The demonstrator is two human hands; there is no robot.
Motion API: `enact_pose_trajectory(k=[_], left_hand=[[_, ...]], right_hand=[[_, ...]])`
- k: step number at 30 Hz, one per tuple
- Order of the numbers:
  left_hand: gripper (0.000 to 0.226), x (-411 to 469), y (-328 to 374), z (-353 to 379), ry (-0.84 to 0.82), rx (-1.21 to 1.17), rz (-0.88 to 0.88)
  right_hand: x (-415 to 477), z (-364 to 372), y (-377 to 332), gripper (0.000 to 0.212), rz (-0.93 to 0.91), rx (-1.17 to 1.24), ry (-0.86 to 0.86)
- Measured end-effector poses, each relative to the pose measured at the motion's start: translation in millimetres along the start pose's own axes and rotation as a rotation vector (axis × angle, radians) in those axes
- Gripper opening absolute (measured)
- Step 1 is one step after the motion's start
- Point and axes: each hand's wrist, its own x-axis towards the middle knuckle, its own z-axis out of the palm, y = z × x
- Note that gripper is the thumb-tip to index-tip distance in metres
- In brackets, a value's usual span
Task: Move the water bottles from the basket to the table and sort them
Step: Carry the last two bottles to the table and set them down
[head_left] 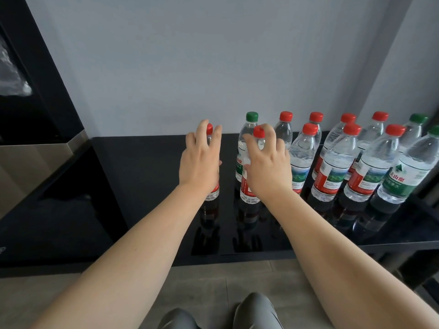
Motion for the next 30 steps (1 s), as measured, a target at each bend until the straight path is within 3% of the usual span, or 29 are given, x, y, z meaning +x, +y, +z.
enact_pose_trajectory(k=[5,10,14,20,26,30], left_hand=[[0.093,-6.4,-11.5,-11.9,-0.032,-0.045,0.080],[0.090,-12.0,-19.2,-20.8,-0.039,0.121,0.104],[0.084,-16.2,-18.9,-20.6,-0.058,0.084,0.087],[0.049,-14.5,-14.5,-20.3,-0.008,-0.004,0.047],[0.057,-15.1,-15.4,-29.5,-0.052,-0.110,0.056],[0.059,-15.7,-18.2,-31.2,-0.082,-0.145,0.057]], right_hand=[[-2.9,-8.9,2.1,0.095,-0.073,0.180,-0.076],[-2.2,-13.5,3.0,0.070,-0.071,0.152,-0.058],[-1.9,-14.1,5.3,0.058,-0.039,0.035,0.005],[-4.2,-14.7,6.4,0.062,-0.068,0.144,-0.043],[0.5,-20.1,7.4,0.087,-0.057,0.223,-0.151],[2.5,-27.1,5.8,0.075,-0.106,0.244,-0.217]])
